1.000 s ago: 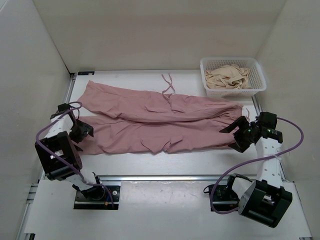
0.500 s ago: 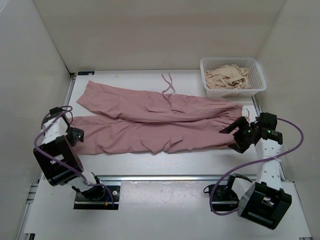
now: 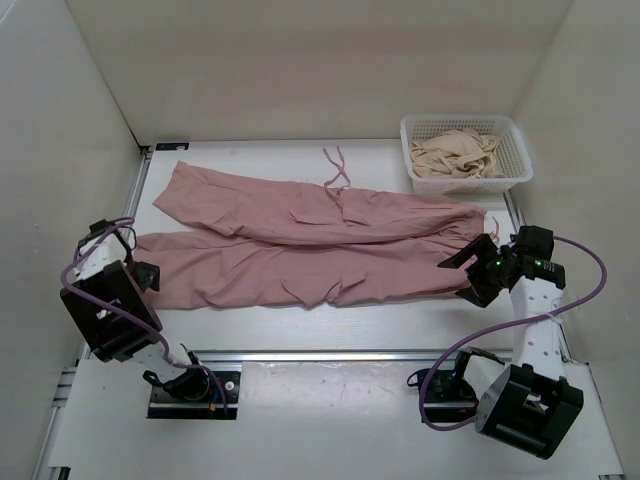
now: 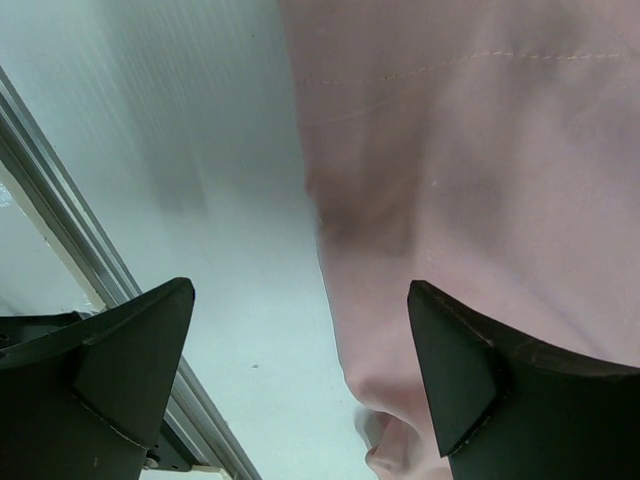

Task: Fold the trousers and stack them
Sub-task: Fold the trousers

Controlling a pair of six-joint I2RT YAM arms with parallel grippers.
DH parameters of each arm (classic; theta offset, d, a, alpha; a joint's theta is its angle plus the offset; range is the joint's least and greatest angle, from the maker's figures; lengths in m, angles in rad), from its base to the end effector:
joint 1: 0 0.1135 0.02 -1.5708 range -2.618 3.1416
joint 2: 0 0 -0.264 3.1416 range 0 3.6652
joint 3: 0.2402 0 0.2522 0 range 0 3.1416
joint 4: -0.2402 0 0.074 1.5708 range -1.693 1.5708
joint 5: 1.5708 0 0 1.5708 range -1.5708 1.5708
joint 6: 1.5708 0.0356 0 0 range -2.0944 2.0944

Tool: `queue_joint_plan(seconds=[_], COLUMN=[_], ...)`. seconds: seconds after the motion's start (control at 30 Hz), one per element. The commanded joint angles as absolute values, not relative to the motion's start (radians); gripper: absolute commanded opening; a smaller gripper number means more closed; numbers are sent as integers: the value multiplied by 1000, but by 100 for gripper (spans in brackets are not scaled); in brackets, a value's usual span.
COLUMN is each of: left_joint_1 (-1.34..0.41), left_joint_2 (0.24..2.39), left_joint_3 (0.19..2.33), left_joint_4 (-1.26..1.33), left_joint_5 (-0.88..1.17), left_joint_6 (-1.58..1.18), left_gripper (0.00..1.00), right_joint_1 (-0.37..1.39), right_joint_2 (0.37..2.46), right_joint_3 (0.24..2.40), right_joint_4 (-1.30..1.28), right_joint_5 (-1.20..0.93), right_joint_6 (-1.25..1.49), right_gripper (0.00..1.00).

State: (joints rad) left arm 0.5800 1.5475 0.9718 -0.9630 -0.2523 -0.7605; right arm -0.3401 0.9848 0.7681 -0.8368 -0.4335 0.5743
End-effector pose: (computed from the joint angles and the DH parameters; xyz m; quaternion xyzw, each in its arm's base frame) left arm 0.2088 0.1474 0.1860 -0.6177 0.7761 0.1238 0.0272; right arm 0.1735 -0.0455 0.2470 0.3674 0.8714 0.2357 0.2238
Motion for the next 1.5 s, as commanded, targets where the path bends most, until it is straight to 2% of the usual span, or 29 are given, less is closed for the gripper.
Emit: queue_joint_plan(seconds=[0.0,0.2,0.4,0.67,0.9,1.03,1.47], left_joint_1=[568,454,347,347,471,520,520], left_joint_2=[1510,1418,1365,1385,1473,1486,1466], left_joint_3=[988,914,914,927,957,957,939], left_joint_4=[-953,-907,-907,-907,-934,-914,-896], left_joint_5=[-252,-161,-161,-207,-193,-157,-147], left_joint_6=[-758,-782,-816,-825,-761,-738,-729], left_gripper=[100,100,100,100,100,95,93], right_joint_1=[-344,-344,-344,-344,-344,-344,-344], right_joint_2=[979,979,979,969,969,969,969], right_joint_3=[772,752,752,752,752,752,752], right_joint_4=[-845,-827,-827,-827,-836,-836,-836], right_joint_5=[-462,-471,-471,-471,-462,-451,-451], right_joint_6=[561,561,561,571,571,571,561], right_gripper=[88,88,88,88,88,88,88])
